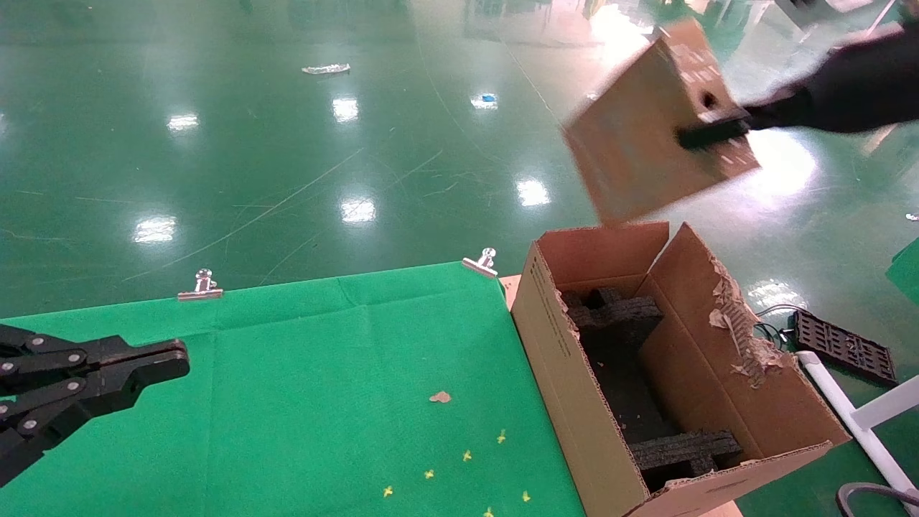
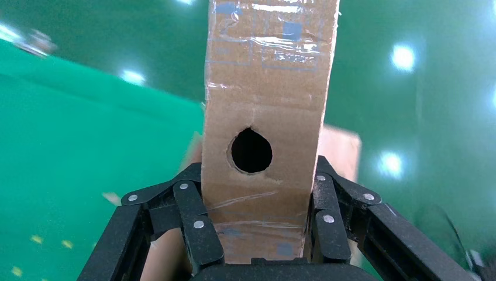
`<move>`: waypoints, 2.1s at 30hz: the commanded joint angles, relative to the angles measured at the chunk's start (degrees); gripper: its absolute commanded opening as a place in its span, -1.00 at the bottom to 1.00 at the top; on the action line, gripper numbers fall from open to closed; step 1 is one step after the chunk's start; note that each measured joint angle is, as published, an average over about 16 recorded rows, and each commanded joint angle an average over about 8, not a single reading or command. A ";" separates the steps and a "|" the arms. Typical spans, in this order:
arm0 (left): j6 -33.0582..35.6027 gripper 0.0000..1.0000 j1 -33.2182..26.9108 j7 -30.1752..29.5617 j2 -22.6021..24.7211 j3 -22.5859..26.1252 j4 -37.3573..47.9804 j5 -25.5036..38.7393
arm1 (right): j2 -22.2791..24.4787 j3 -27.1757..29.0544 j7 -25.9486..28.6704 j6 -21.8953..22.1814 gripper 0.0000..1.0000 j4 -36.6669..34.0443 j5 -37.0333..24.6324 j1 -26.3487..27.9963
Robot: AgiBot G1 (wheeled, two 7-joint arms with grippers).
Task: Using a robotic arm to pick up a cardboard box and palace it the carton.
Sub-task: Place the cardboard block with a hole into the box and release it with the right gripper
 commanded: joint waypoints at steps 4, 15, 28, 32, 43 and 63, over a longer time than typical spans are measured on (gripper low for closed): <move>-0.01 -0.44 0.00 0.01 -0.01 0.02 0.00 -0.01 | 1.07 -1.78 -0.23 -2.47 -1.00 -5.10 -3.27 -0.02; -0.02 1.00 -0.01 0.03 -0.02 0.06 0.00 -0.04 | -0.63 -5.77 0.27 -4.06 -1.00 -15.11 -5.28 -7.29; -0.04 1.00 -0.02 0.05 -0.04 0.10 0.00 -0.07 | -5.75 -7.71 -0.91 -1.46 -1.00 -24.80 -5.90 -14.27; -0.05 1.00 -0.03 0.06 -0.05 0.12 0.00 -0.08 | -7.36 -7.97 -0.95 -0.08 -1.00 -26.97 -5.71 -16.73; -0.07 1.00 -0.03 0.08 -0.06 0.15 0.00 -0.11 | -12.13 -7.95 -1.44 5.15 -1.00 -32.94 -4.26 -24.72; -0.10 1.00 -0.05 0.11 -0.09 0.22 0.00 -0.15 | -15.20 -3.94 -9.98 15.22 0.27 -41.23 3.01 -37.64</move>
